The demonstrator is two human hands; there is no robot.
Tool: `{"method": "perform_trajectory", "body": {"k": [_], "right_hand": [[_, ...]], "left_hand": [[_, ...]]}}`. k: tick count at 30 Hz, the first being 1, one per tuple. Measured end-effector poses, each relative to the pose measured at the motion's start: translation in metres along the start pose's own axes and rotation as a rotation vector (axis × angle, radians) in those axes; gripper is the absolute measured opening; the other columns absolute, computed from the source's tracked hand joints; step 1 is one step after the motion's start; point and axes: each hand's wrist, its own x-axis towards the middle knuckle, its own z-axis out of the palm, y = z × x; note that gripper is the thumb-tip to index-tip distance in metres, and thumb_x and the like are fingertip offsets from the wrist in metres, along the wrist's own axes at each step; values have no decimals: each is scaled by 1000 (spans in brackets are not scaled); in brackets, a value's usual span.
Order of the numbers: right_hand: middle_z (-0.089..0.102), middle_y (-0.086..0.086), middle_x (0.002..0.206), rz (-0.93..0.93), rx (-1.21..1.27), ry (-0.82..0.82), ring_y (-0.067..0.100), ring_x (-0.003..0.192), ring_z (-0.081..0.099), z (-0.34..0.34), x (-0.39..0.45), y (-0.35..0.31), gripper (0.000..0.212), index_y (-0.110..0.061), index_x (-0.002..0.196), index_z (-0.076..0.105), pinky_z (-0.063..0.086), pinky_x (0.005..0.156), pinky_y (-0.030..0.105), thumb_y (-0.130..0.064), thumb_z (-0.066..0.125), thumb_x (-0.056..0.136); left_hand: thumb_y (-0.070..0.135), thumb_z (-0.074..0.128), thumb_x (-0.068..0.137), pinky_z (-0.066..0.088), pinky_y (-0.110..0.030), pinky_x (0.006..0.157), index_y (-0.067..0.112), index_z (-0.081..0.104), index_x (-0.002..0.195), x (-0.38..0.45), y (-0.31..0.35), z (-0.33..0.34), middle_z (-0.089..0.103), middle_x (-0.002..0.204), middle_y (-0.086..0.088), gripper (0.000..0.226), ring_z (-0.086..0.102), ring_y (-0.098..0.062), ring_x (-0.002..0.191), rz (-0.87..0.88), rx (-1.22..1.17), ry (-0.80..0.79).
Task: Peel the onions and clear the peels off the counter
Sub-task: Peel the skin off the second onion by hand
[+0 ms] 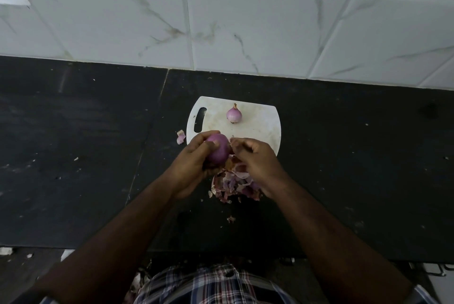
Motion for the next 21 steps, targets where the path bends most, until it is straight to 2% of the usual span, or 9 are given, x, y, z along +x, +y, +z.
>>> {"method": "perform_trajectory", "body": {"k": [3,7,9,11,14,16,18,19,21], "right_hand": [[75,5,89,15,217,189,13,78,71,12,-1,0,10,-8,97,75,56,62,22,-13,68,92],[71,-4,89,-96,-164,332,12,82,65,18,0,4,10,-12,94,71,53,71,24,-15,61,95],[68,-4,88,-147,-205,322,12,80,62,17,-4,1,12,-13,94,68,48,69,22,-19,58,98],[67,-3,79,-183,-189,306,14,74,62,10,-6,0,23,-14,84,66,48,66,29,-28,56,99],[60,-1,62,-222,-393,276,15,58,55,-10,-3,3,31,-10,69,59,44,58,32,-31,66,91],[66,-7,73,-213,-447,171,5,67,61,-18,1,1,9,-17,84,66,52,65,28,-18,75,83],[74,-8,95,-194,-469,42,4,87,68,-20,4,0,25,-25,108,71,54,80,21,-13,72,86],[75,-7,97,-204,-503,39,4,91,68,-21,4,-2,23,-24,111,72,53,82,20,-16,70,89],[76,-9,86,-242,-499,103,0,82,68,-21,2,-7,11,-22,99,76,55,78,22,-25,70,90]], "left_hand": [[21,71,86,58,-33,81,21,58,132,0,-1,2,53,138,-16,48,67,-26,106,31,-20,-80],[16,85,77,58,-31,84,25,57,133,-1,-1,3,54,133,-9,62,64,-25,112,141,173,-55],[11,85,76,59,-27,83,25,53,135,0,0,3,52,132,-1,68,62,-21,113,200,302,29],[5,84,76,57,-19,75,24,50,137,-1,2,-1,49,131,3,72,61,-18,110,207,364,90],[3,86,73,57,-19,77,23,52,136,-3,3,-6,50,128,4,74,60,-17,108,201,394,89],[5,88,71,59,-28,88,25,56,134,-4,3,-7,50,127,5,74,60,-19,111,207,407,78],[6,89,70,59,-31,91,28,55,134,-4,2,-6,51,126,5,76,61,-19,111,194,411,66],[6,89,70,59,-28,88,28,53,134,-4,2,-5,51,125,5,76,62,-18,110,190,420,67],[6,90,69,58,-21,81,26,50,132,-3,1,-5,52,122,5,77,62,-16,107,206,475,88]]}}
